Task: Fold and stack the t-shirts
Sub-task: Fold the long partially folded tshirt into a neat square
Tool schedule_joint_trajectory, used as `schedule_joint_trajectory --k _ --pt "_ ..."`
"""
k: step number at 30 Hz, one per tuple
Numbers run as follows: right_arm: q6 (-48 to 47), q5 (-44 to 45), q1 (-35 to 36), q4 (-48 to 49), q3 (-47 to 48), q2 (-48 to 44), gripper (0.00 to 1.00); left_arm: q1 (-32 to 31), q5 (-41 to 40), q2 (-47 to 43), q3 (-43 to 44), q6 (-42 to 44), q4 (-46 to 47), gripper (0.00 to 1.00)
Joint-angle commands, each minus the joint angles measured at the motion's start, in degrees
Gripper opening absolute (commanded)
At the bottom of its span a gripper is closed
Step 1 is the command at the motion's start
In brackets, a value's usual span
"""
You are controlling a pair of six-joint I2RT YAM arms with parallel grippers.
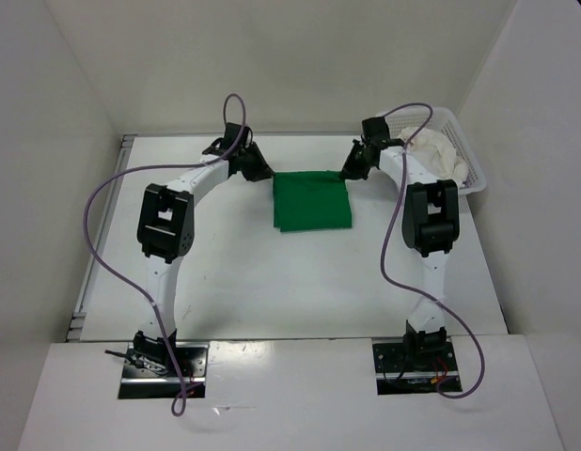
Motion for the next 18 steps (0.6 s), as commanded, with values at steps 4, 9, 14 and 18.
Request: schedule_joint_trajectory --k 4,9,14,18 --pt "-1.0 1.5 -0.6 0.2 9.2 2.4 0.38 1.8 -0.8 -0.3 5.6 -1.7 5.0 0.52" --pt "-2.3 0.8 -0.6 -0.5 7.7 -4.2 0.48 0.7 0.6 -6.3 -0.2 -0.3 7.6 0.56" --pt "-1.0 -2.2 0.6 4.3 -8.8 -13.8 0.07 -4.5 6.8 -11.1 -10.0 -1.5 10.4 0.56" --pt "-1.0 -2.2 1.2 6.9 -17.7 -17.0 0.02 -6.9 9.5 -11.2 -18.7 -2.7 14.4 0.56"
